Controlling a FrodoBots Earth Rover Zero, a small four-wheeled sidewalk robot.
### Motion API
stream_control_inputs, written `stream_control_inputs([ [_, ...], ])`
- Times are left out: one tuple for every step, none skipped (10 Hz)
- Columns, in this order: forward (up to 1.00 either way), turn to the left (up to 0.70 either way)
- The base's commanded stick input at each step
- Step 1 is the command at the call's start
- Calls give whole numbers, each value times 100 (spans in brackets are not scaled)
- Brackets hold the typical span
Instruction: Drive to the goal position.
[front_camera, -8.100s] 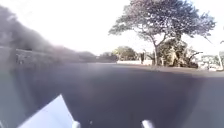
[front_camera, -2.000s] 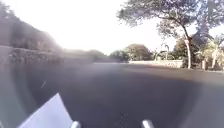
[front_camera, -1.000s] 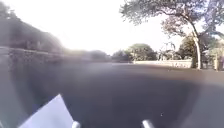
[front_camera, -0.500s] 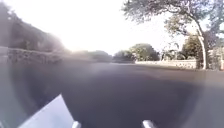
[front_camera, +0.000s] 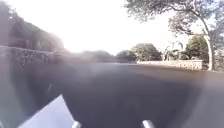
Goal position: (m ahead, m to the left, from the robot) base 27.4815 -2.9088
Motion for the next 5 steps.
stream_control_inputs([
  [85, 0],
  [85, 0],
  [85, 0],
  [85, 0],
  [85, 0],
])
